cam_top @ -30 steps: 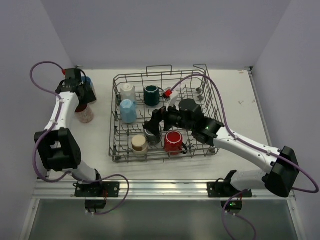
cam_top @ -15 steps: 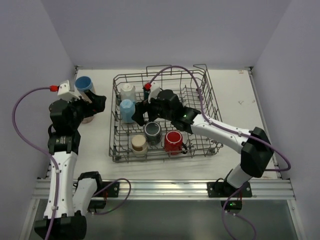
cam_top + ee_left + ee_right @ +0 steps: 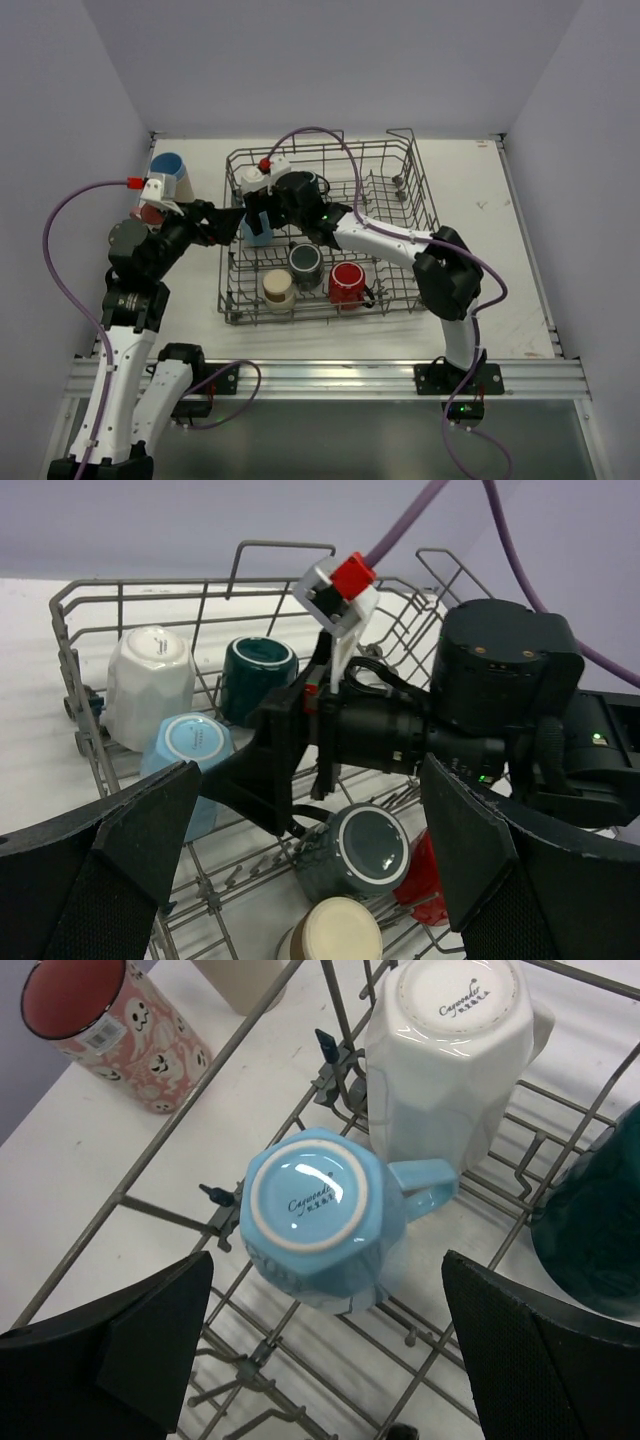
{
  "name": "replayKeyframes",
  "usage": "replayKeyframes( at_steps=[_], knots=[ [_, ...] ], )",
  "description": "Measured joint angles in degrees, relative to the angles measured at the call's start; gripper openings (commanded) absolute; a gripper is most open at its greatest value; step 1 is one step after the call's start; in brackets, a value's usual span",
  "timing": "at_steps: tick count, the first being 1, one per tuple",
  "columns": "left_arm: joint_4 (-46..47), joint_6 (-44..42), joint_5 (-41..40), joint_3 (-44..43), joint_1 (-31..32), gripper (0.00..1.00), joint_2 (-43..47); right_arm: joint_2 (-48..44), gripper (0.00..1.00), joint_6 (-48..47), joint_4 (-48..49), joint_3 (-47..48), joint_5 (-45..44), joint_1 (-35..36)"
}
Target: Unload the cups from the dish rack
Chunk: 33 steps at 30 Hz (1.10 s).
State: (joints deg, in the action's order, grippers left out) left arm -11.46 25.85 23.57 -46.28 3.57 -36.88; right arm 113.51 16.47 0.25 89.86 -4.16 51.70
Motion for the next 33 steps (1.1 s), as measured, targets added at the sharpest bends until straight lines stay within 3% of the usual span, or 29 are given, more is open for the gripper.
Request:
replayKeyframes(
  at_steps=[16, 20, 21, 22, 28, 33],
  knots=[
    [-0.17, -3.54, -5.01, 0.00, 3.32, 1.00, 0.26, 12.41, 0.98, 1.36, 0.02, 11.34, -4.85, 0.55],
    [-0.26, -4.20, -5.92, 0.00, 3.32, 1.00, 0.26, 12.44, 0.74, 2.03, 0.76, 11.34, -6.58, 1.07],
    [-0.28, -4.26, -6.03, 0.00, 3.32, 1.00, 0.26, 12.44, 0.59, 2.10, 1.49, 11.19, -6.84, 1.25],
    [-0.31, -4.39, -6.12, 0.00, 3.32, 1.00, 0.26, 12.39, 0.54, 2.12, 2.49, 10.60, -7.06, 1.33],
    [-0.39, -4.42, -6.47, 0.00, 3.32, 1.00, 0.13, 10.67, 0.33, 2.93, 7.58, 6.19, -7.13, 1.29],
    [-0.37, -4.39, -6.93, 0.00, 3.32, 1.00, 0.07, 8.17, 0.29, 4.02, 8.74, 2.97, -7.13, 1.33]
  ],
)
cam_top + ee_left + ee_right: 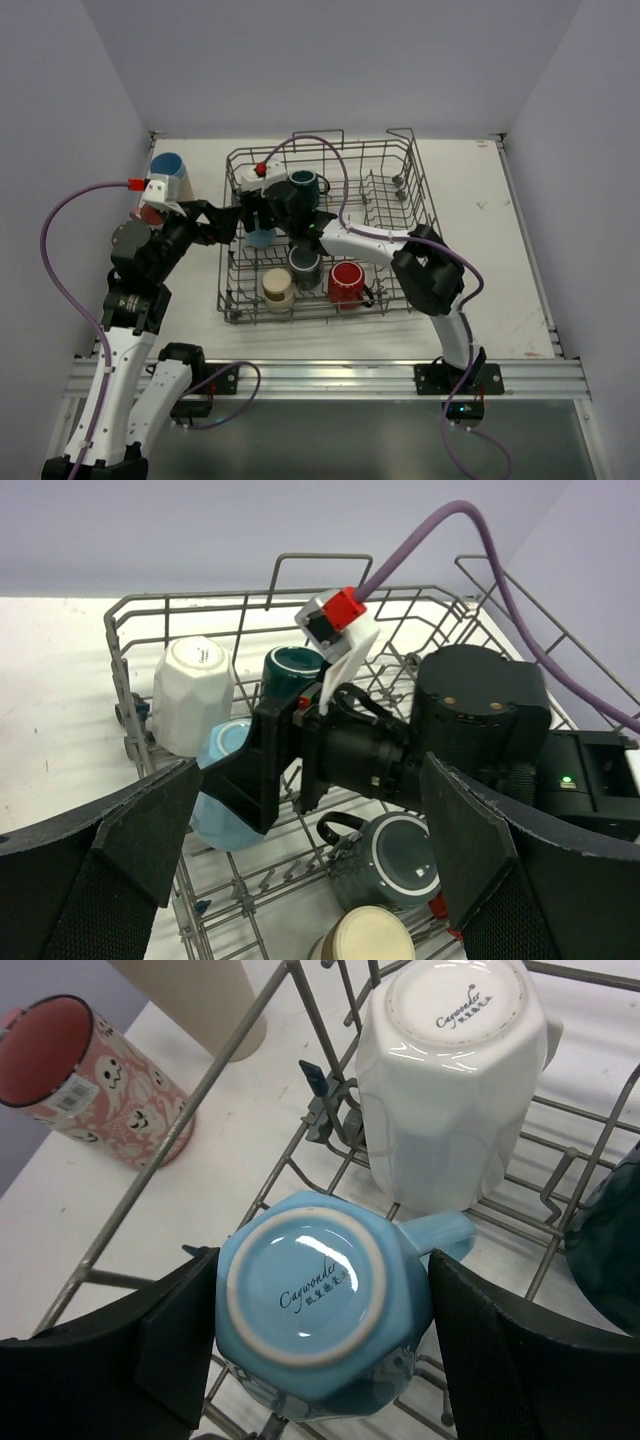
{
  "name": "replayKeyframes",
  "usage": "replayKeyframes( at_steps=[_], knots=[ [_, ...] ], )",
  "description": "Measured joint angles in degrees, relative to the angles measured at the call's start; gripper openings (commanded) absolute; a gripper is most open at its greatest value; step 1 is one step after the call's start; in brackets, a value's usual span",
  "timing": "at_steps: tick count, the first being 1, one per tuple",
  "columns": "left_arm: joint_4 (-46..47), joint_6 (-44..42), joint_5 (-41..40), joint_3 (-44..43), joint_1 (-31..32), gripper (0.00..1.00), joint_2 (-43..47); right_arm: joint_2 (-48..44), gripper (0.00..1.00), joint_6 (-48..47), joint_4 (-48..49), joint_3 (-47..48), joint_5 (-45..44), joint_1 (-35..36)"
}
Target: Unload the cups from the dish rack
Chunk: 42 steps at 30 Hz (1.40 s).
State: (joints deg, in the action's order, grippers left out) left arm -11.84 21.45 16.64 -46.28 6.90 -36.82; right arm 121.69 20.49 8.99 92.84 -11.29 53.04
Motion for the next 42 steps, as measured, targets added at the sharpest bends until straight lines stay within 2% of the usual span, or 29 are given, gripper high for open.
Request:
replayKeyframes(
  at_steps=[10, 20, 25, 28, 34, 40, 42],
  knots=[
    [0.20, 0.76, 0.74, 0.00, 0.00, 1.00, -0.92, -11.58, 0.28, 5.60, 3.19, -5.88, -1.14, 0.02],
    [-0.11, 7.78, 7.15, 0.17, 0.02, 0.99, 1.57, -22.12, 0.28, 20.59, 9.70, -16.57, 3.10, -3.69],
    [1.40, 14.40, 11.96, 2.49, 0.04, 0.95, 3.28, -27.85, 0.28, 25.79, 11.56, -24.04, 5.99, -5.77],
    [2.43, 18.88, 13.46, 4.74, 0.04, 0.84, 3.50, -31.69, 0.28, 29.44, 13.31, -27.93, 8.28, -7.30],
    [7.91, 27.61, 17.03, 10.12, 0.04, 0.85, 2.78, -37.16, 0.29, 34.38, 17.88, -32.02, 9.49, -8.81],
    [18.01, 34.97, 21.88, 13.64, 0.04, 0.84, -1.18, -37.62, 0.30, 37.94, 21.73, -32.46, 11.61, -8.81],
    [21.14, 36.79, 22.84, 14.80, 0.04, 0.81, -2.12, -37.42, 0.30, 39.10, 22.88, -32.46, 12.83, -8.79]
  ],
)
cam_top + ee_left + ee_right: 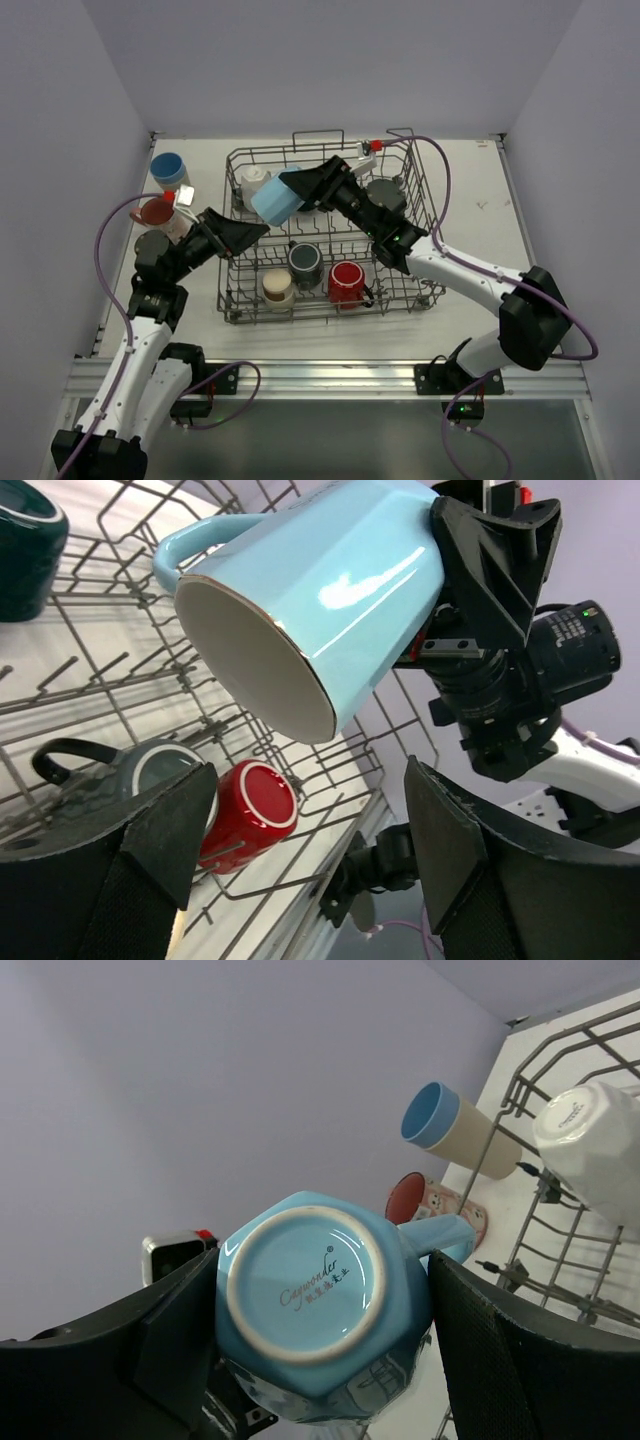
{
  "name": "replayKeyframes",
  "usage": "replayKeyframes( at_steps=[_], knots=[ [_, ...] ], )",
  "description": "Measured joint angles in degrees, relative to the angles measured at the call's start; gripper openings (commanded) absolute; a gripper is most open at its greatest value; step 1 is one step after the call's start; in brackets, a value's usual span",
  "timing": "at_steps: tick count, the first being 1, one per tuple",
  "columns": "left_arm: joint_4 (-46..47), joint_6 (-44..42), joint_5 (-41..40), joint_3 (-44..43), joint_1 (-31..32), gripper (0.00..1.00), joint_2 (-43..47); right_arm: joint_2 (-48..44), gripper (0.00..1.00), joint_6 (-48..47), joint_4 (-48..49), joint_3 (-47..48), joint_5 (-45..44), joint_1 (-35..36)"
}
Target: Unload the cups from the dish rack
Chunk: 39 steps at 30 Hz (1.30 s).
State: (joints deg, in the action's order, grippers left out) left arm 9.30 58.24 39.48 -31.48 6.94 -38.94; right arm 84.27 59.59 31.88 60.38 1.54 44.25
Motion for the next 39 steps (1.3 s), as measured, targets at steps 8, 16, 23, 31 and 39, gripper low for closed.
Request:
replayKeyframes(
  at_steps=[8, 16, 23, 31, 39],
  knots=[
    [12.37, 5.90, 0.90, 2.78, 0.07, 0.70, -2.38, 1.95, 0.31, 2.99, 3.21, -0.13, 3.13, 0.07],
    [20.98, 9.73, 0.72, 3.34, 0.37, 0.56, -5.20, 4.79, 0.31, 6.19, 6.34, -0.92, 4.72, 0.33],
    [24.74, 10.40, -3.06, 4.90, 0.46, 0.08, -6.23, 7.06, 0.31, 10.19, 11.43, -0.92, 6.12, 0.37],
    [22.27, 7.89, -5.66, 4.33, 1.40, 0.00, -4.02, 8.35, 0.99, 12.07, 15.32, -3.21, 6.56, 0.00],
    [-11.82, -11.26, -20.17, -13.92, 1.31, 0.00, -2.29, 2.45, 0.99, 6.60, 11.43, -6.78, 9.16, 0.42]
  ],
)
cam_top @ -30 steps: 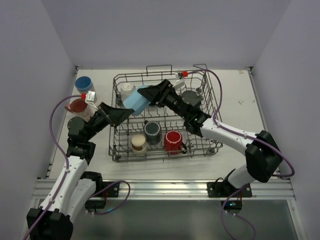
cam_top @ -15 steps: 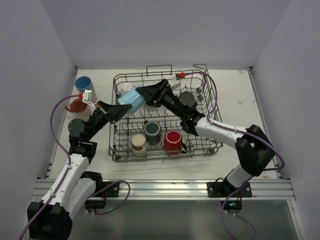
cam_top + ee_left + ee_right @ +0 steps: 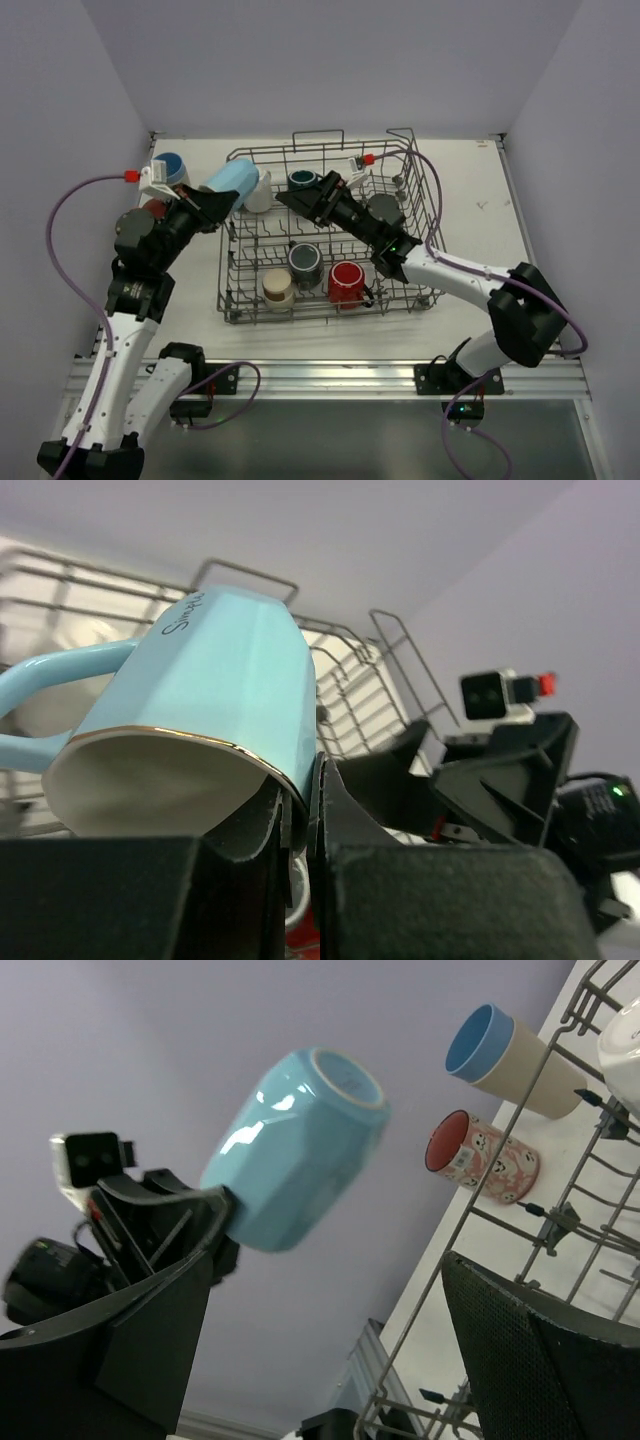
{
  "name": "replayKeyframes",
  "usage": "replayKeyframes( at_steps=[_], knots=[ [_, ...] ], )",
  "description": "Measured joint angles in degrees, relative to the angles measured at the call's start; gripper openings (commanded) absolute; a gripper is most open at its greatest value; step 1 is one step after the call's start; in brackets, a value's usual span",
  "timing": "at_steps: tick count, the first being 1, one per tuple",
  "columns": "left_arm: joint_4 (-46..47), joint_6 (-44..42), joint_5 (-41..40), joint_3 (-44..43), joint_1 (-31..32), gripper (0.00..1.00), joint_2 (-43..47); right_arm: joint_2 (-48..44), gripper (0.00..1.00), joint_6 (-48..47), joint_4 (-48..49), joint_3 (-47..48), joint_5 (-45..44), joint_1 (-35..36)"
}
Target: Unload the cups from the dish rack
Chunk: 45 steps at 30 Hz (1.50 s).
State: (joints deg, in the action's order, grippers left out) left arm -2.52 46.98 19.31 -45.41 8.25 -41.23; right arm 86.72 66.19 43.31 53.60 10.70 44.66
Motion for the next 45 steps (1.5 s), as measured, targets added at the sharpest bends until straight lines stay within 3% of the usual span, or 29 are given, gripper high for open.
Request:
replayKeyframes(
  at_steps=[7, 11, 17, 27, 36, 45],
  knots=[
    [-30.97, -17.14, -18.18, -24.79, -0.02, 0.00, -3.43, -8.15, 0.99, -8.41, -7.32, -2.23, 0.44, -0.04],
    [-42.01, -21.64, -25.70, -25.88, -0.02, 0.00, -4.90, -11.93, 0.99, -13.73, -12.44, -2.23, 0.63, -0.04],
    [-53.42, -23.85, -33.64, -18.99, -0.42, 0.00, -12.33, -15.28, 0.99, -20.55, -19.37, -1.84, 0.94, -0.04],
    [-53.66, -25.35, -27.41, -12.07, -10.05, 0.00, -22.88, -17.46, 0.99, -27.65, -27.23, -0.04, 2.21, -0.04],
    [-48.43, -25.81, -27.06, -9.55, -10.54, 0.00, -31.34, -17.59, 0.99, -30.75, -30.97, 2.40, 2.75, -0.04],
    [-46.16, -25.81, -29.97, -9.25, -10.67, 0.02, -34.21, -15.04, 0.99, -34.47, -36.30, 6.69, 3.61, 0.35]
  ],
)
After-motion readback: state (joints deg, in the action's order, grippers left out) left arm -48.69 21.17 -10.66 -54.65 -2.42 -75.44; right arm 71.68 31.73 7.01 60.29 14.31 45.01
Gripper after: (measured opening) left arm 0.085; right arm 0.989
